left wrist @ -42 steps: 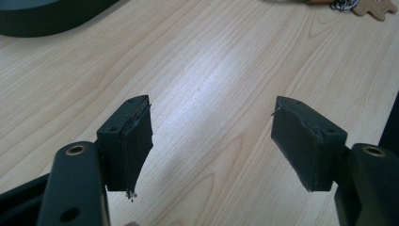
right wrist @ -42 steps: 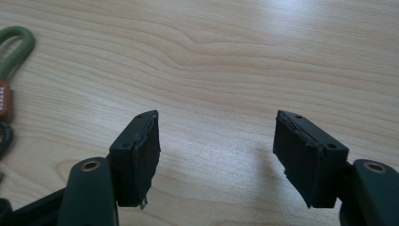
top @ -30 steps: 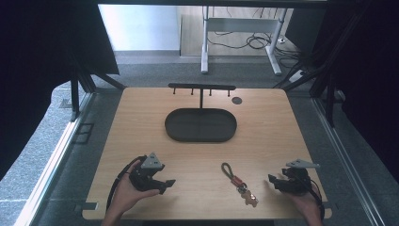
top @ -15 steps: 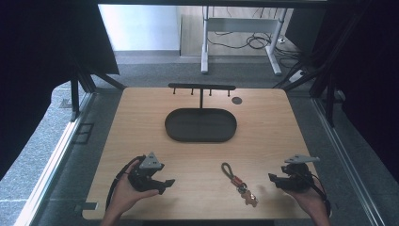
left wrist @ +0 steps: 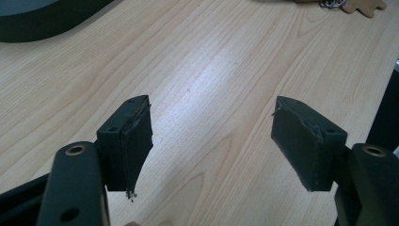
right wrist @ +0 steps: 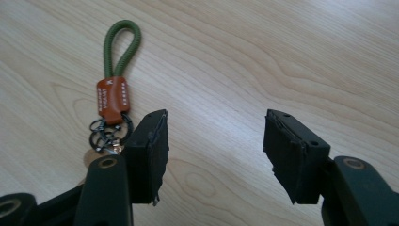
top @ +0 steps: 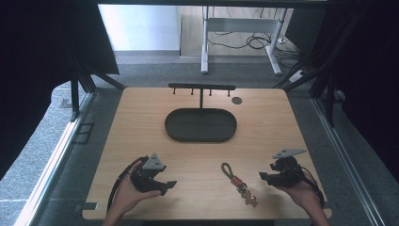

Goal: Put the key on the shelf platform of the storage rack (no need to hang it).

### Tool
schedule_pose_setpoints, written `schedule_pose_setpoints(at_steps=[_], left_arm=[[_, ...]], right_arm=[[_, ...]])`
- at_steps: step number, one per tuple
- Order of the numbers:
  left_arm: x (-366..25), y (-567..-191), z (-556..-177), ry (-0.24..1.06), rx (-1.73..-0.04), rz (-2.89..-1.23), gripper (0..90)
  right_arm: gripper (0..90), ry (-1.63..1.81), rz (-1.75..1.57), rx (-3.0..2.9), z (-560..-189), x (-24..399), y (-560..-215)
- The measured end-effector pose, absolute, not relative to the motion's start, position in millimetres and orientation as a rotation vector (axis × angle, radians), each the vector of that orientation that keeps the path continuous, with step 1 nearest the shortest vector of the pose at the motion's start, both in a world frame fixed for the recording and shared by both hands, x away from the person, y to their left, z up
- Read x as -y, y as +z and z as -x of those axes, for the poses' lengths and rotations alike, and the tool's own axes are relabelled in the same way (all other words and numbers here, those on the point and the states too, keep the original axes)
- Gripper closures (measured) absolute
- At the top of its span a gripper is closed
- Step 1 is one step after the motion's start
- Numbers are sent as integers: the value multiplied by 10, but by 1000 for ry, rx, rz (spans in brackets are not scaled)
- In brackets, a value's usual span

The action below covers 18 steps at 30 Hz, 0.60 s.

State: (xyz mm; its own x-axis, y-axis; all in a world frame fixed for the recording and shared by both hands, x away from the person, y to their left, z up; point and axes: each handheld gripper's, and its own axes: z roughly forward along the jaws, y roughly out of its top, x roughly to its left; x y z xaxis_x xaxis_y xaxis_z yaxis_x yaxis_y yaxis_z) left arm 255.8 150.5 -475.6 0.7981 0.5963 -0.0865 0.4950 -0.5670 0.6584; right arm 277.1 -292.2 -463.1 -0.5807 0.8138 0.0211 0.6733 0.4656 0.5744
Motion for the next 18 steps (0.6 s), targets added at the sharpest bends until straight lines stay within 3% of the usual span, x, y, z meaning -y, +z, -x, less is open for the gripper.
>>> schedule_pose_setpoints(at_steps=[18], left_arm=[[-1544,-4762,-2577,195,-808,-2278,301]], right_arm=[[469,704,-1209,-2618,-2889,2527,-4749]])
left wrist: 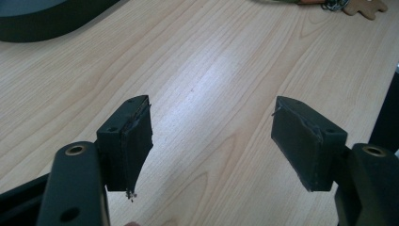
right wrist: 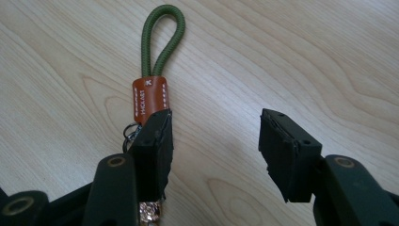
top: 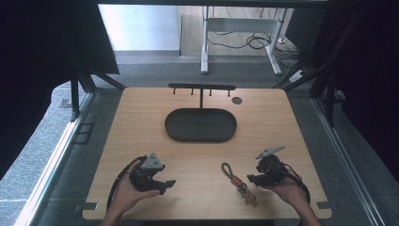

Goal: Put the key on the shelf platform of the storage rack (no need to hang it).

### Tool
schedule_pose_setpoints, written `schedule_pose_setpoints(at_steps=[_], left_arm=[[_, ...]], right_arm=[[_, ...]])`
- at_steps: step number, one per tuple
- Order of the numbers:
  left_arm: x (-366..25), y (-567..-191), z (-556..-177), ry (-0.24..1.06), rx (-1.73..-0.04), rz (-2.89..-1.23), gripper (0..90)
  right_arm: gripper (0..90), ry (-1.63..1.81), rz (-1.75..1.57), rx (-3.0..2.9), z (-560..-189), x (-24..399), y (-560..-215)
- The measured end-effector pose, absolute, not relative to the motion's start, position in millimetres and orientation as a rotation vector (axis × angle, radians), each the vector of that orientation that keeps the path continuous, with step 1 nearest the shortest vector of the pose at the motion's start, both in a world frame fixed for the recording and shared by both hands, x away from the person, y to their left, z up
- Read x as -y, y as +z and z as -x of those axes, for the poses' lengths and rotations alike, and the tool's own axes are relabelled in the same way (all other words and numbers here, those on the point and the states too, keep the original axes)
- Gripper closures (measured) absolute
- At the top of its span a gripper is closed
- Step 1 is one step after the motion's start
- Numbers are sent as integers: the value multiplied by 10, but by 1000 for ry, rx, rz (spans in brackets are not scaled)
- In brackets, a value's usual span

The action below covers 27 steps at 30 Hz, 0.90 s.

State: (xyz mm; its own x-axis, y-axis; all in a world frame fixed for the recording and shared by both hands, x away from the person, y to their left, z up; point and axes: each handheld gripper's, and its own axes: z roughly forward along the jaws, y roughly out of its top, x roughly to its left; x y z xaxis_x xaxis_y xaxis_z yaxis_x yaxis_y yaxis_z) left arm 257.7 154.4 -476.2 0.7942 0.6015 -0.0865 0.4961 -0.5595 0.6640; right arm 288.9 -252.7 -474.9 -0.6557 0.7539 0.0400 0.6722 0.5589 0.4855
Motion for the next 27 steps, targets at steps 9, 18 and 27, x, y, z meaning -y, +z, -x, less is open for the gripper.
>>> schedule_pose_setpoints(at_steps=[9,18,27], left_arm=[[-1526,-4770,-2574,194,-807,-2285,301],[-1533,-4778,-2582,198,-806,-2289,301],[-1526,-4775,-2575,193,-811,-2286,301]], right_arm=[[486,639,-1145,-2687,-2914,2311,-4855],[492,622,-1104,-2725,-2917,2204,-4913],[500,591,-1081,-2761,-2927,2132,-4973]])
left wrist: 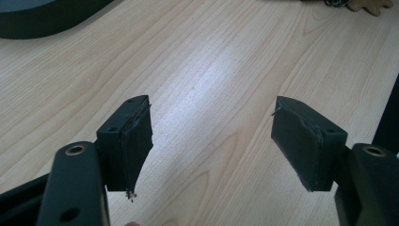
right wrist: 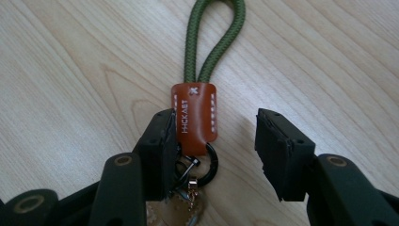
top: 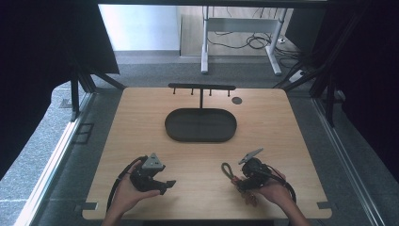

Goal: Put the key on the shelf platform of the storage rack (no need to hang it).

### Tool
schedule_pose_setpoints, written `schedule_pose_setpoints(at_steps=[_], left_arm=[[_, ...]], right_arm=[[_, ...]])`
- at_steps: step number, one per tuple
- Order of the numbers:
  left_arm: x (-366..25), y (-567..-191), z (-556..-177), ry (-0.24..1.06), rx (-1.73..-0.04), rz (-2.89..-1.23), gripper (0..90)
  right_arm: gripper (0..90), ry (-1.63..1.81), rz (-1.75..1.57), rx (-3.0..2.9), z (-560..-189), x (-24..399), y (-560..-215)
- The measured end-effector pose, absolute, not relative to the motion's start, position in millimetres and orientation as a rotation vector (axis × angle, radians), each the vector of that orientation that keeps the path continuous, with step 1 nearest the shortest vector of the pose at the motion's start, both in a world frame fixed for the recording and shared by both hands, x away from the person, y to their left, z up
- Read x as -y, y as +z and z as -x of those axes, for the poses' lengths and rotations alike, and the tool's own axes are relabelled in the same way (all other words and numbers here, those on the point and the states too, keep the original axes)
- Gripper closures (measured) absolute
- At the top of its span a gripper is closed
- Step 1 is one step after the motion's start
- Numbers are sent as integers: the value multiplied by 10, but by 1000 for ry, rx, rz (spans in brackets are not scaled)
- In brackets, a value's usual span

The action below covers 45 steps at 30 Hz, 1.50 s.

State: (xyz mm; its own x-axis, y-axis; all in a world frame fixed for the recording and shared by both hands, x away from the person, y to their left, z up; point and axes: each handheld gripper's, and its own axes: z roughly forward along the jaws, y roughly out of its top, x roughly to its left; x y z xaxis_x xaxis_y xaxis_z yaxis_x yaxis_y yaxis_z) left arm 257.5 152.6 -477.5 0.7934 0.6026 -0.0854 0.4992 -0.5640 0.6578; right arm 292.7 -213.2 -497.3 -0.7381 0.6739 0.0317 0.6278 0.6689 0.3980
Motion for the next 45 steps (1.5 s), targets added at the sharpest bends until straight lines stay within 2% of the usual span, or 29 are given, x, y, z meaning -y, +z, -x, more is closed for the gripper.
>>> schedule_pose_setpoints(at_steps=[23,35,45], left_arm=[[-1522,-4787,-2581,187,-810,-2294,300],[-1507,-4801,-2584,182,-809,-2298,300],[-1506,-4800,-2584,185,-806,-2296,300]], right_arm=[[517,531,-1050,-2795,-2934,1986,-5053],[566,484,-1060,-2788,-2944,1934,-5043],[660,473,-1058,-2797,-2958,1912,-5033]])
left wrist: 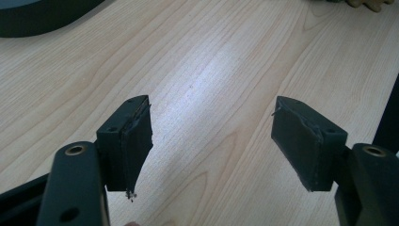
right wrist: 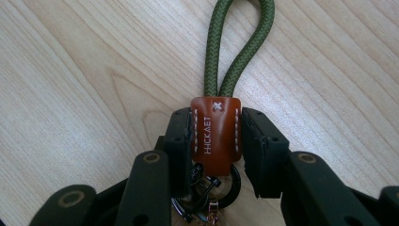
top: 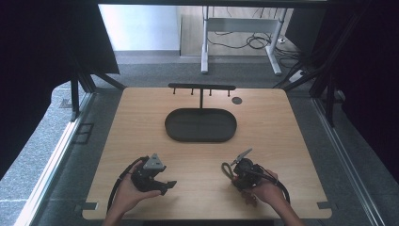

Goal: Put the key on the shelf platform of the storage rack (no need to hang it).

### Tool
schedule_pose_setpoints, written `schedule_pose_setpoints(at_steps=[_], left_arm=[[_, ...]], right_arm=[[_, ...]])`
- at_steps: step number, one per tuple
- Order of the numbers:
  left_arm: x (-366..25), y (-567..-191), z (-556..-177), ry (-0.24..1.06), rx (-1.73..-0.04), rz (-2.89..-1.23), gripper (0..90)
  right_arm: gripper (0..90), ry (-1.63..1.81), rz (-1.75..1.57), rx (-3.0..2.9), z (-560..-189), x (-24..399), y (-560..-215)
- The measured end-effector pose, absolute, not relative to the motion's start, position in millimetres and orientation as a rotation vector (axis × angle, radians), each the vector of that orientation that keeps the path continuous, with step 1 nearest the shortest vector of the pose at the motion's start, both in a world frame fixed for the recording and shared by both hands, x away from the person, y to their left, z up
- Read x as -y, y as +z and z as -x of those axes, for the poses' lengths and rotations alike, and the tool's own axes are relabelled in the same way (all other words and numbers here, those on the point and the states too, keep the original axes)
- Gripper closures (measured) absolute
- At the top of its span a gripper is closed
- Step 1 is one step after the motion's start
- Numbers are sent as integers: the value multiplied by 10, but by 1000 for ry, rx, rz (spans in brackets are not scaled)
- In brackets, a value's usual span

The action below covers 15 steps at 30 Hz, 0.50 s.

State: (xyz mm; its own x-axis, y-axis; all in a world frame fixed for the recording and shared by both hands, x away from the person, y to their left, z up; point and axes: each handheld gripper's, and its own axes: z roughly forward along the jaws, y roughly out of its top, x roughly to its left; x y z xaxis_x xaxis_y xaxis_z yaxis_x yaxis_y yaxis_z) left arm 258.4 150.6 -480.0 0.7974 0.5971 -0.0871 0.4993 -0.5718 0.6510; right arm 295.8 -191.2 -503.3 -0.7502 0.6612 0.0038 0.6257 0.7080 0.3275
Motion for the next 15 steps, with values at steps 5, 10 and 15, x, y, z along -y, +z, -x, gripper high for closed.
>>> schedule_pose_setpoints(at_steps=[5,10,15], left_arm=[[-1506,-4799,-2584,188,-806,-2293,301],[-1516,-4799,-2591,191,-805,-2294,301],[-1506,-4792,-2584,199,-799,-2288,303]], right_arm=[[665,471,-1048,-2800,-2958,1909,-5032],[669,446,-1023,-2812,-2954,1898,-5000],[670,463,-1010,-2806,-2957,1930,-4886]])
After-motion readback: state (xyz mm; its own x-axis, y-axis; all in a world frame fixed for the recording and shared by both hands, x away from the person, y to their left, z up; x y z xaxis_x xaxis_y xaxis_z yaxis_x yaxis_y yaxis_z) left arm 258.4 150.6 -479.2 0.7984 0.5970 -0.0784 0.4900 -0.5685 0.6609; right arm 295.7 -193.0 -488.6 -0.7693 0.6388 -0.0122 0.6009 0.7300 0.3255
